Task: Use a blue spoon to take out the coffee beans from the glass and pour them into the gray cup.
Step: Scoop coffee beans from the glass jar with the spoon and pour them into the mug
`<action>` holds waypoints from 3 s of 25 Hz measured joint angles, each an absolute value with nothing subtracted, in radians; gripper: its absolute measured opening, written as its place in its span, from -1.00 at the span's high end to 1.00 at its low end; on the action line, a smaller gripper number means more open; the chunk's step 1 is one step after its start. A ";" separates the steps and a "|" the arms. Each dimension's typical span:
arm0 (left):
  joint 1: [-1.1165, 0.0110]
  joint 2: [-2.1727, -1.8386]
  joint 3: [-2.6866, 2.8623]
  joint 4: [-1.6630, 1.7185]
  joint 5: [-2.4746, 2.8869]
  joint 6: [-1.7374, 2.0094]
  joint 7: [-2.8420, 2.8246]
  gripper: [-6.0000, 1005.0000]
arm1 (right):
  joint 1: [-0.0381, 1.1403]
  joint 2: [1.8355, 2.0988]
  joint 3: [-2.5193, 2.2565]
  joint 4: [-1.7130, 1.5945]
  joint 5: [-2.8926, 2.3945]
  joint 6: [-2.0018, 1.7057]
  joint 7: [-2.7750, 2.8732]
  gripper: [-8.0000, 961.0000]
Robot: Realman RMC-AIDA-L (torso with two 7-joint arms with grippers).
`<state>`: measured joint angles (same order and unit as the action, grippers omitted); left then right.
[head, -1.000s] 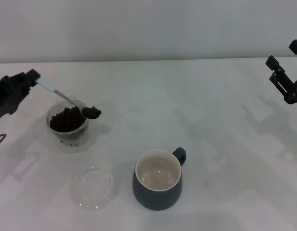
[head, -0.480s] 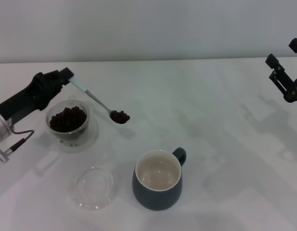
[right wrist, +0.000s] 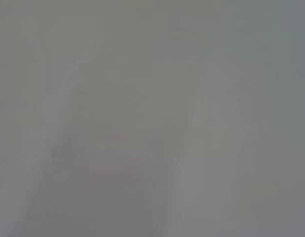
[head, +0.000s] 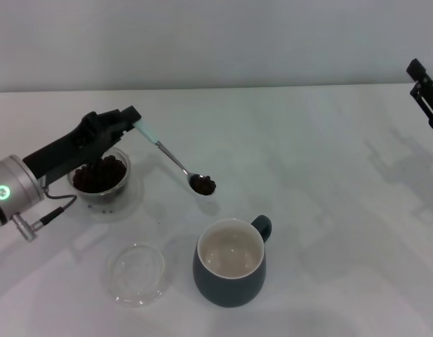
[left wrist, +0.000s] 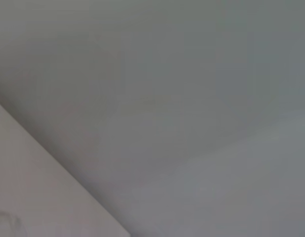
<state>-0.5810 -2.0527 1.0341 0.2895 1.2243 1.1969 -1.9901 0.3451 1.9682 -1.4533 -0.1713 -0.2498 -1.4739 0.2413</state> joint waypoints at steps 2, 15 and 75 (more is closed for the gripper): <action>-0.586 -2.057 1.041 0.289 1.232 1.206 -1.994 0.74 | 0.348 1.968 -1.447 -0.172 -0.250 -1.467 0.242 -0.26; -0.614 -2.071 1.104 0.282 1.251 1.261 -2.012 0.74 | 0.347 1.973 -1.408 -0.183 -0.248 -1.439 0.242 -0.26; -0.578 -2.031 1.126 0.608 1.419 1.362 -1.881 0.74 | 0.368 1.976 -1.391 -0.183 -0.249 -1.385 0.241 -0.26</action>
<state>-0.5780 -2.0314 1.1258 0.6080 1.4186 1.3619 -1.8814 0.3678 1.9758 -1.3913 -0.1827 -0.2486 -1.3851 0.2408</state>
